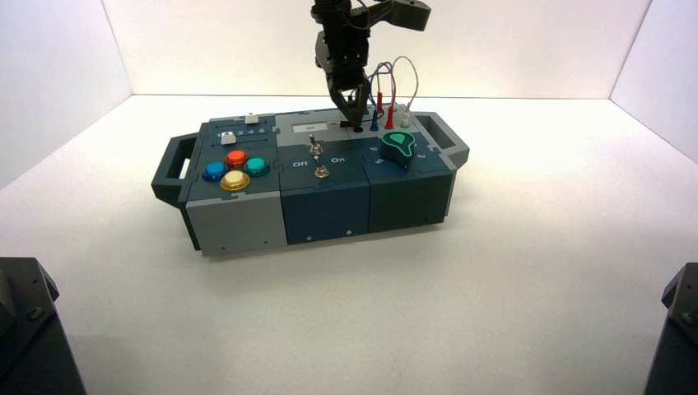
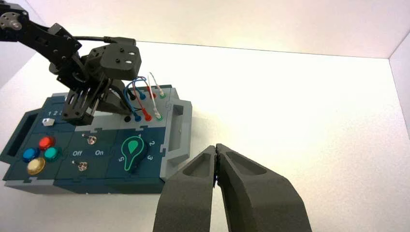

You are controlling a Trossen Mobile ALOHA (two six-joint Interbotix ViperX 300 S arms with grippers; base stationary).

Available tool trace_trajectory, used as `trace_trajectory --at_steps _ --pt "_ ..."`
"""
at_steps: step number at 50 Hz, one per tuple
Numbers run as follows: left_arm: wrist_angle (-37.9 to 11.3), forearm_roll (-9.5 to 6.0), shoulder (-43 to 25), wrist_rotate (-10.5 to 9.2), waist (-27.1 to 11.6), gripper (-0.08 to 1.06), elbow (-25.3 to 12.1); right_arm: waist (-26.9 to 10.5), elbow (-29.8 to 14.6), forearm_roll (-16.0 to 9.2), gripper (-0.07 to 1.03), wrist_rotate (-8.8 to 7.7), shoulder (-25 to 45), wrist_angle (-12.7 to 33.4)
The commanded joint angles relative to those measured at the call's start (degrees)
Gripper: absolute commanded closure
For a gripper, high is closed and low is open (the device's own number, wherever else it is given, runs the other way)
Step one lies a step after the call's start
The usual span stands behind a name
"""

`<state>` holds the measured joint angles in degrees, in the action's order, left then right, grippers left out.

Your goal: Insert the black wire.

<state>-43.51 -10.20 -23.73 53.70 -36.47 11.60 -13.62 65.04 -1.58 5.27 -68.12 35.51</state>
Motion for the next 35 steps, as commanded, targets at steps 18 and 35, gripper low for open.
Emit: trace_trajectory --at_steps 18,35 --pt "6.0 -0.79 8.2 -0.18 -0.4 1.00 6.0 0.1 -1.5 -0.1 0.98 0.09 0.4 -0.7" --pt "9.2 -1.05 13.7 -0.44 1.3 1.00 11.2 0.1 -1.5 -0.1 0.98 0.09 0.4 -0.7"
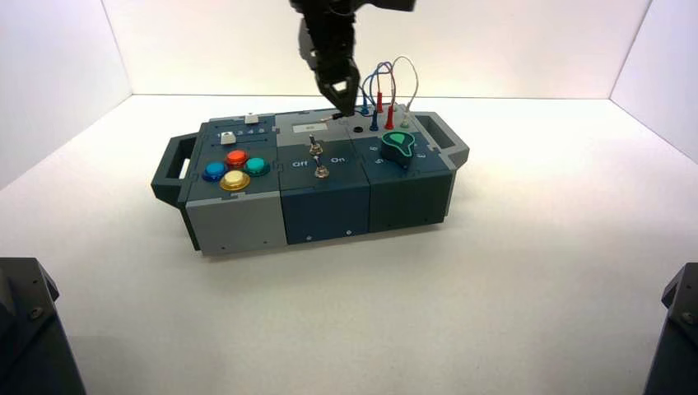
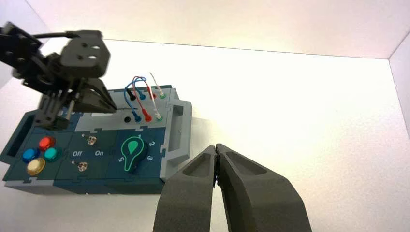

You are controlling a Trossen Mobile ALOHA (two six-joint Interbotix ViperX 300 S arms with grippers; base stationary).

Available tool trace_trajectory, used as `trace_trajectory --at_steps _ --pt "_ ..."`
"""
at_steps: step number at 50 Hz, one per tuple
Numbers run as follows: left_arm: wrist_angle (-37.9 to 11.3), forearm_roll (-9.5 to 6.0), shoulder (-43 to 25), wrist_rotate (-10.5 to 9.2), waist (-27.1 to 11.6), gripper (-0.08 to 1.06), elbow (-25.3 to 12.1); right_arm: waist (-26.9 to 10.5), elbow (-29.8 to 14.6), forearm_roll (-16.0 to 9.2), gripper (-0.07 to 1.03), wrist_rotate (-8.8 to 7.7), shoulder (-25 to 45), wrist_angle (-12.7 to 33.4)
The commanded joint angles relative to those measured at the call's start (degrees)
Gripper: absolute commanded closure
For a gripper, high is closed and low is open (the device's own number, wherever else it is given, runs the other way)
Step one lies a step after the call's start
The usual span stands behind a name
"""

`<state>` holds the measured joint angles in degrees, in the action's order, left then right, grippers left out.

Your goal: Insert the black wire.

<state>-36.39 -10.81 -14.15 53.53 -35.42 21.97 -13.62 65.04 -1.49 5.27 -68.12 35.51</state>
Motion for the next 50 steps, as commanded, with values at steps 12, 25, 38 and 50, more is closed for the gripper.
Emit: trace_trajectory --at_steps 12,25,38,50 --pt "8.9 -4.92 5.8 -0.53 0.3 1.00 4.7 0.1 -1.4 -0.2 0.98 0.09 0.4 -0.7" --pt "14.9 -13.01 5.9 -0.26 -0.1 1.00 6.3 0.1 -1.4 -0.2 0.98 0.09 0.4 -0.9" --pt "21.9 -18.81 5.9 -0.35 -1.9 1.00 7.6 0.1 -1.4 -0.2 0.98 0.00 0.4 -0.9" --pt "27.0 -21.88 5.7 -0.62 -3.7 1.00 10.4 0.0 -1.4 -0.2 0.98 0.00 0.4 -0.9"
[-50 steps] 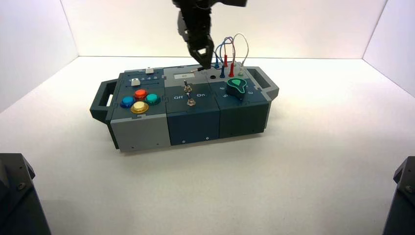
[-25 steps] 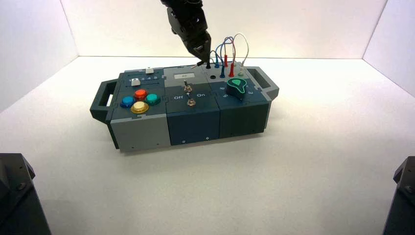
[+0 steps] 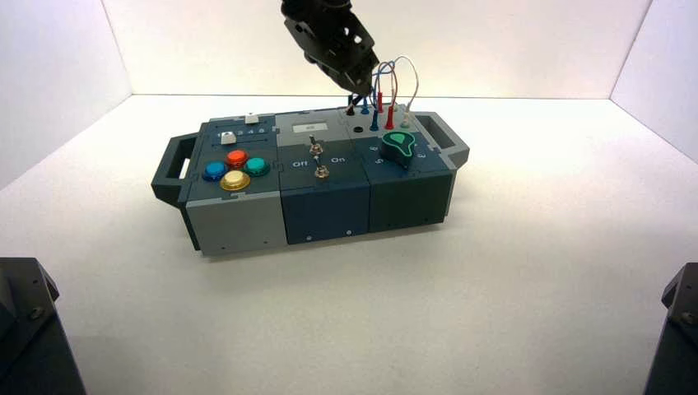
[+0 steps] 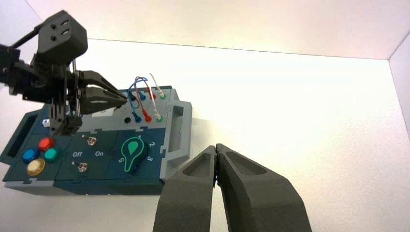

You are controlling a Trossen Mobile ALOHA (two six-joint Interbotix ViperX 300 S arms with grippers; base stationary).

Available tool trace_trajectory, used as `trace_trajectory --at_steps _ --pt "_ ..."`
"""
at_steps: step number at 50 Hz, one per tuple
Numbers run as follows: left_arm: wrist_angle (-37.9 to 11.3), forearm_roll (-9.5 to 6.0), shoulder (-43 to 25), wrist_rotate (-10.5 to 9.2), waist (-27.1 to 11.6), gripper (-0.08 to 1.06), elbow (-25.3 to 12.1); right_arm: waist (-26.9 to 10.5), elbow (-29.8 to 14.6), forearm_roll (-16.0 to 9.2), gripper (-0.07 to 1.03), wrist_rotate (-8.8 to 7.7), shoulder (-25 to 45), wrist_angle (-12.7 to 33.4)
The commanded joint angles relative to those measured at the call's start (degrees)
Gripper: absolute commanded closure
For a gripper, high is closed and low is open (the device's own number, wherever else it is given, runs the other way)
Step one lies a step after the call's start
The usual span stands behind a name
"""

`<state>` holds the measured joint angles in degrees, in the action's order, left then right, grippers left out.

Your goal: Insert the black wire.

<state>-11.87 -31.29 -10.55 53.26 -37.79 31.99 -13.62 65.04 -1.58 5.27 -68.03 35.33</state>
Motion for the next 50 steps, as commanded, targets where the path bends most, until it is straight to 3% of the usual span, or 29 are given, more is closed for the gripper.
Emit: trace_trajectory --at_steps 1,10,17,32,40,50 --pt "2.8 -1.67 2.1 -0.53 -1.5 1.00 0.6 0.1 -1.4 -0.1 0.98 0.00 0.3 -0.7" --pt "5.3 -2.11 2.2 -1.32 -2.6 1.00 2.5 0.1 -1.4 -0.1 0.98 0.00 0.3 -0.7" --pt "8.4 -2.20 2.5 -3.08 -2.9 1.00 4.0 0.1 -1.4 -0.1 0.98 0.00 0.2 -0.7" --pt "12.3 -2.20 2.5 -4.48 -2.9 1.00 4.5 0.1 -1.4 0.0 0.98 0.00 -1.1 -0.8" --pt "15.8 -2.20 2.2 -6.77 -3.3 1.00 5.2 0.0 -1.3 0.0 0.98 0.00 -1.7 -0.9" --pt "20.0 -1.49 1.1 -11.25 -4.8 1.00 5.9 0.1 -1.2 0.0 0.98 0.00 -1.8 -1.0"
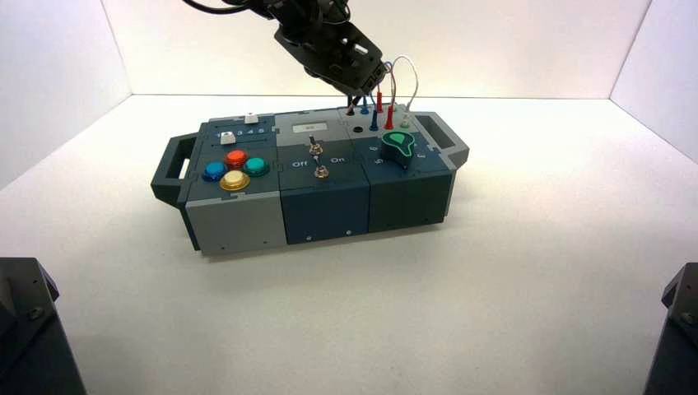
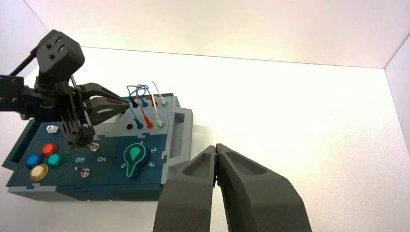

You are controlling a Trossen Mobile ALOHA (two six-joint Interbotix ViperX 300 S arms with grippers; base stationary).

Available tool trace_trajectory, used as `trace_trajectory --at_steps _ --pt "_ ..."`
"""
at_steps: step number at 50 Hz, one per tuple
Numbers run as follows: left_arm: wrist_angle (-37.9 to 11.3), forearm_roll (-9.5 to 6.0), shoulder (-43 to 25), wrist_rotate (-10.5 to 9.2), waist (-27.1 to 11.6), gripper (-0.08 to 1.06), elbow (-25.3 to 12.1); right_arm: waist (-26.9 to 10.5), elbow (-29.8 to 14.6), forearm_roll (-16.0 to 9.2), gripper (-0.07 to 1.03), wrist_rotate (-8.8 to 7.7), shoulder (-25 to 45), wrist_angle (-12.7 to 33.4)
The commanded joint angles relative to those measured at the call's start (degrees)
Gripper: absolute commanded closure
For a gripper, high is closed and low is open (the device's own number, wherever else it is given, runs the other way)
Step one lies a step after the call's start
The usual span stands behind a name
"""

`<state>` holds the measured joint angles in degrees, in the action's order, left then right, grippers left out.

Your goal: Insert the black wire.

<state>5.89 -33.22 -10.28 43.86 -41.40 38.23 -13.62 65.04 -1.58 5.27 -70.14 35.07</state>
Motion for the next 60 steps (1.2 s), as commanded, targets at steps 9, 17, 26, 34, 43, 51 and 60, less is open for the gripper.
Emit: trace_trajectory --at_steps 9,17,26,34,43,51,60 --pt "4.4 0.62 -0.1 -4.13 -2.6 1.00 -0.3 0.1 -1.2 0.1 0.98 0.00 0.4 -0.7" --pt "5.2 0.70 -0.5 -5.10 -3.3 1.00 0.1 0.1 -1.2 0.2 0.98 0.00 0.4 -0.7" --pt "6.5 0.70 -0.4 -5.62 -3.4 1.00 1.1 0.1 -1.2 0.2 0.98 -0.09 0.3 -0.6" --pt "7.5 0.79 -0.4 -6.68 -3.5 1.00 1.9 0.1 -1.2 0.2 0.98 -0.09 0.2 -0.7" --pt "7.6 1.32 -0.6 -6.86 -3.4 1.00 1.8 0.1 -1.2 0.2 0.98 -0.09 0.0 -0.8" --pt "7.6 1.32 -1.6 -7.12 -3.5 1.00 1.3 0.0 -1.2 0.2 0.98 -0.09 -0.4 -0.9" --pt "7.6 1.41 -2.4 -7.29 -3.5 1.00 0.7 0.0 -1.2 0.2 0.98 -0.09 -0.5 -0.9"
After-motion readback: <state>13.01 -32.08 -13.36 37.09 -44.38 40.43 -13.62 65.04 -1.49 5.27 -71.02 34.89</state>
